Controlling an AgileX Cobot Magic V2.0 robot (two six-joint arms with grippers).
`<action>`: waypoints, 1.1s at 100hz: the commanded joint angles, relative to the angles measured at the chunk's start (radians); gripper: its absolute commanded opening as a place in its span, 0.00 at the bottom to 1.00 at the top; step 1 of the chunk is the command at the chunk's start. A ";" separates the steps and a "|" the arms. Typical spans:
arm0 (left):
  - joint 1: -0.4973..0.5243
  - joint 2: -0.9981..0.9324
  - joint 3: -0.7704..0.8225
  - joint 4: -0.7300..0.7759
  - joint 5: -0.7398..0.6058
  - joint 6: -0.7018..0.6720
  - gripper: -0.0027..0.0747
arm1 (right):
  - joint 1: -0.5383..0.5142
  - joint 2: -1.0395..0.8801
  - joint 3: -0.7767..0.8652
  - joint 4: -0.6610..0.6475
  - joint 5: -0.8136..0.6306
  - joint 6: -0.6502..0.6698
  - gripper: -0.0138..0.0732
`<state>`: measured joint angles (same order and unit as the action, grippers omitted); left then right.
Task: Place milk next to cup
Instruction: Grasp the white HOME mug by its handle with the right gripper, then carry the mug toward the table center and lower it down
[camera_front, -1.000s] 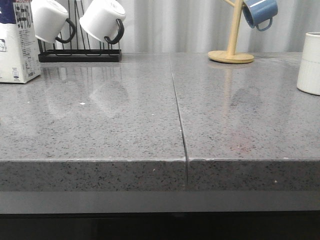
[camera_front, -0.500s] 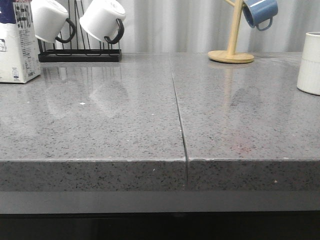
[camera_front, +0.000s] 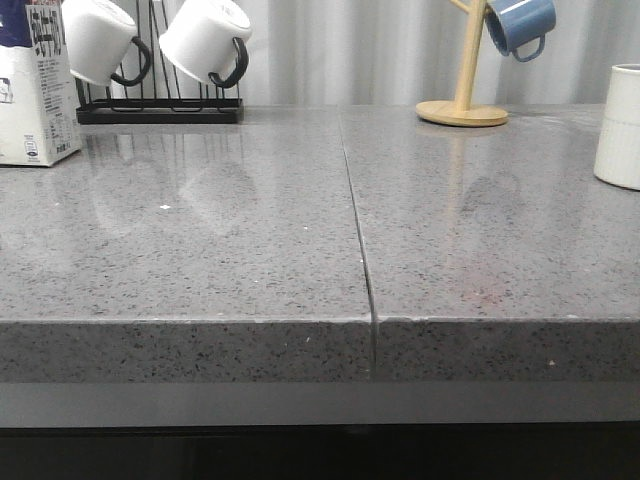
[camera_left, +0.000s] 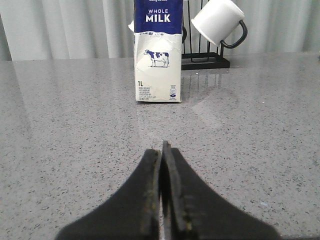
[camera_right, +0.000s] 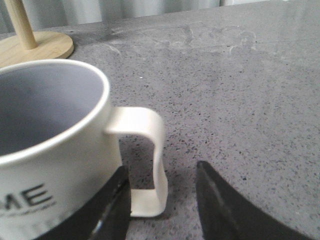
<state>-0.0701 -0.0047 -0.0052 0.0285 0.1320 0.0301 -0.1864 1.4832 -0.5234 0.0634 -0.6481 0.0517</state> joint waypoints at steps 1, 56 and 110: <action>0.000 -0.031 0.045 -0.011 -0.077 -0.004 0.01 | -0.010 0.009 -0.056 0.005 -0.083 -0.010 0.54; 0.000 -0.031 0.045 -0.011 -0.077 -0.004 0.01 | -0.010 0.104 -0.168 0.004 -0.064 -0.010 0.09; 0.000 -0.031 0.045 -0.011 -0.077 -0.004 0.01 | 0.220 0.056 -0.216 0.004 -0.040 0.005 0.08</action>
<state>-0.0701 -0.0047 -0.0052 0.0285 0.1320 0.0301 -0.0220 1.5847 -0.6879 0.0787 -0.6186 0.0537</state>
